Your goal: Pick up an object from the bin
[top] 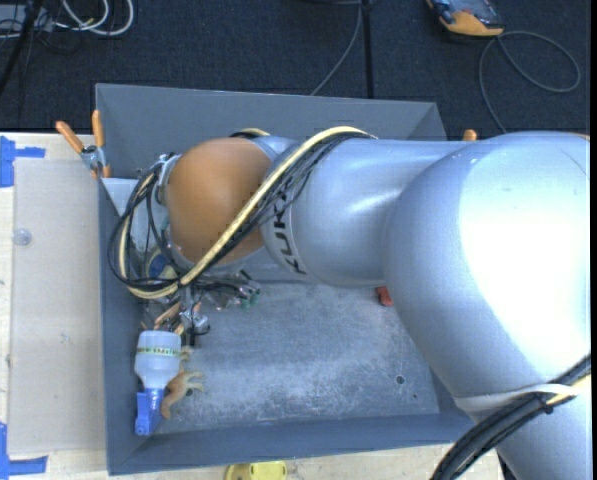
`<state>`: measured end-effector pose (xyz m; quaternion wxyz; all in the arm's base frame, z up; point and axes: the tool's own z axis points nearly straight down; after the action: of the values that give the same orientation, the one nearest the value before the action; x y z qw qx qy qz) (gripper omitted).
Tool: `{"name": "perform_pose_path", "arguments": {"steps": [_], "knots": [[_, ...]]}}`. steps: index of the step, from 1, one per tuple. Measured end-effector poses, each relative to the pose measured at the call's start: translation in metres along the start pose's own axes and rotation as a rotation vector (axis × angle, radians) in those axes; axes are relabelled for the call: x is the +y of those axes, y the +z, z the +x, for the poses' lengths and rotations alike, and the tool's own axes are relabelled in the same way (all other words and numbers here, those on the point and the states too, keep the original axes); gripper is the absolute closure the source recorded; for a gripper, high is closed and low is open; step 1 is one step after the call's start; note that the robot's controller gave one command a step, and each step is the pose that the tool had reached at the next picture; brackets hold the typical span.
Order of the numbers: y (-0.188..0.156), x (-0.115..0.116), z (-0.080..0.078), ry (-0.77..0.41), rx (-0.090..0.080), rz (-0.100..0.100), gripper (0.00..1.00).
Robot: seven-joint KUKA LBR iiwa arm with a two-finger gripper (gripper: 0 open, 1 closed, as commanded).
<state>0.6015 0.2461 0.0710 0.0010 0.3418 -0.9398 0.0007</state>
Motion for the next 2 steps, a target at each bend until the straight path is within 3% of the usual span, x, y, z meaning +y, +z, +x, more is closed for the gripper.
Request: {"name": "perform_pose_path", "arguments": {"steps": [2], "knots": [[-0.0019,-0.0002,0.0004,0.002,0.0,0.0,1.0]]}}
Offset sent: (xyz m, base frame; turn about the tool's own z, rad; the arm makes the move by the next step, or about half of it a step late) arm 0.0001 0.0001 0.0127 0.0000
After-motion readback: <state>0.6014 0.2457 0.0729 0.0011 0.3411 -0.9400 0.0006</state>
